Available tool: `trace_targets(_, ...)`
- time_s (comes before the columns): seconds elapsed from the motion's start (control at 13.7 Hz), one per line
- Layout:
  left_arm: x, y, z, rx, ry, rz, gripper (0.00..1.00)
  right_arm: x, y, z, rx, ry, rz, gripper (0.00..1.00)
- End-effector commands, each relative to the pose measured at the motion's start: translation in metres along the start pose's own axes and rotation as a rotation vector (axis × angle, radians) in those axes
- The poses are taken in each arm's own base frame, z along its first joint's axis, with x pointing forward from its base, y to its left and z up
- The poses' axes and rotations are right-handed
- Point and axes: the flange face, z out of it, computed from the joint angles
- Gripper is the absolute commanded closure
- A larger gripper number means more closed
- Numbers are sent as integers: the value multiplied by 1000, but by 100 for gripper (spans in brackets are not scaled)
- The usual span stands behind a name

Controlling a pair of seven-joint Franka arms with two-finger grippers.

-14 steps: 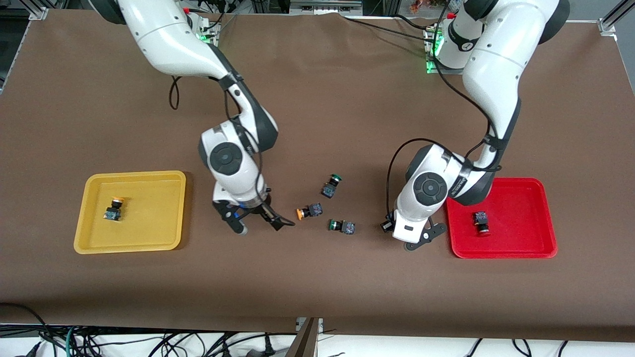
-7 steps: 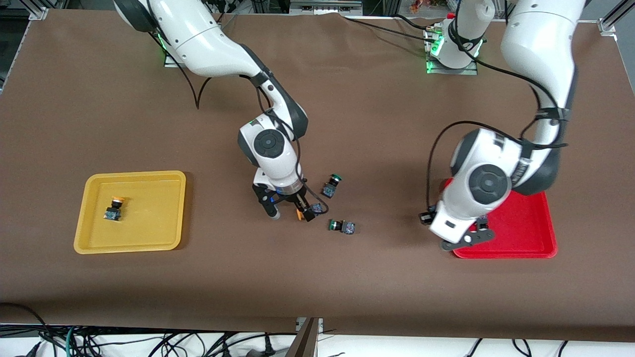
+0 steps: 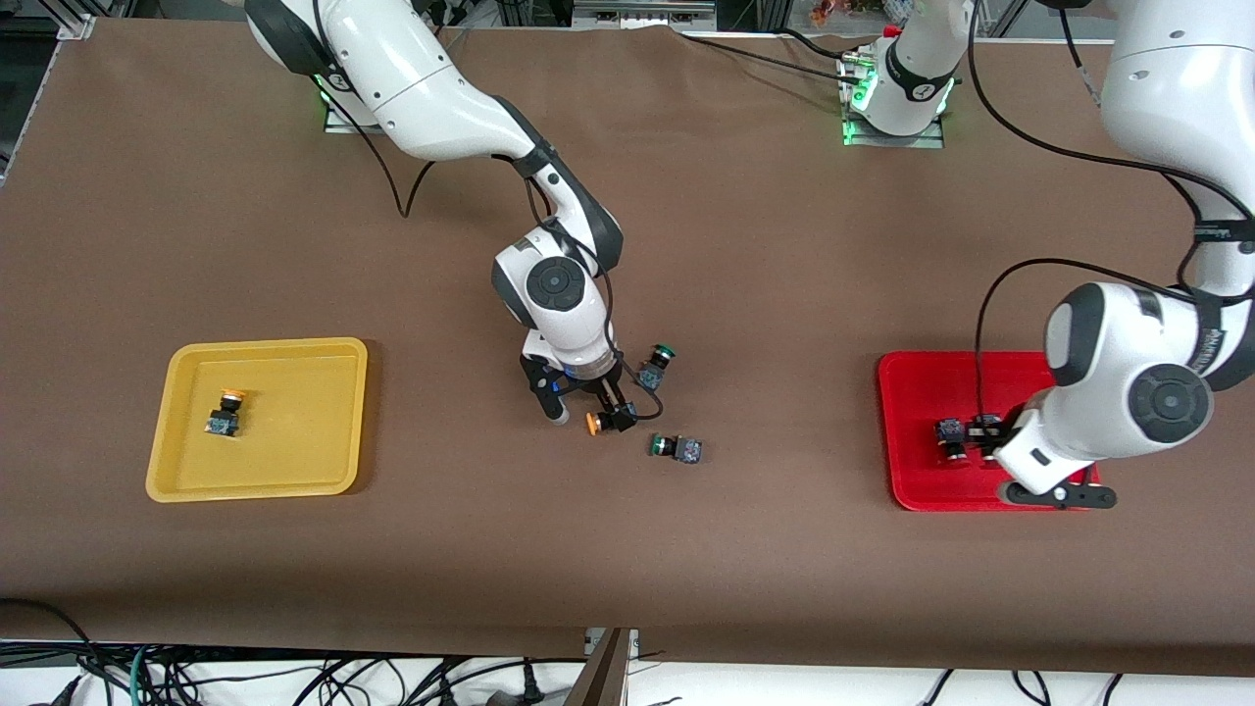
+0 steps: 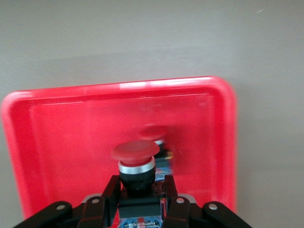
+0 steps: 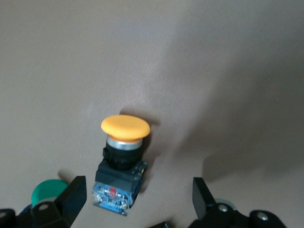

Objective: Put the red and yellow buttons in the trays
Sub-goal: 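Place the red button in the red tray while the right gripper grasps yellow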

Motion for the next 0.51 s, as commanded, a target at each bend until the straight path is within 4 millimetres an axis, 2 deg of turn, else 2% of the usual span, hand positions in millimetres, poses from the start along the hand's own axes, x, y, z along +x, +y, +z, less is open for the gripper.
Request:
trace_targets(0.0, -16, -42, 21, -8, 40, 87, 100, -15, -3, 11, 17, 6, 11, 1)
trace_targets(0.15, -23, -55, 46, -11, 74, 102, 100, -15, -3, 13, 17, 7, 8, 4)
trace_targets(0.22, -28, -62, 61, -14, 92, 110, 100, -15, -3, 14, 17, 7, 7, 12)
trace_targets(0.37, -39, -73, 92, -22, 124, 112, 100, -13, -2, 16, 14, 8, 2, 54)
trace_targets(0.44, -40, -74, 100, -25, 127, 115, 100, -12, -2, 16, 13, 11, -8, 69)
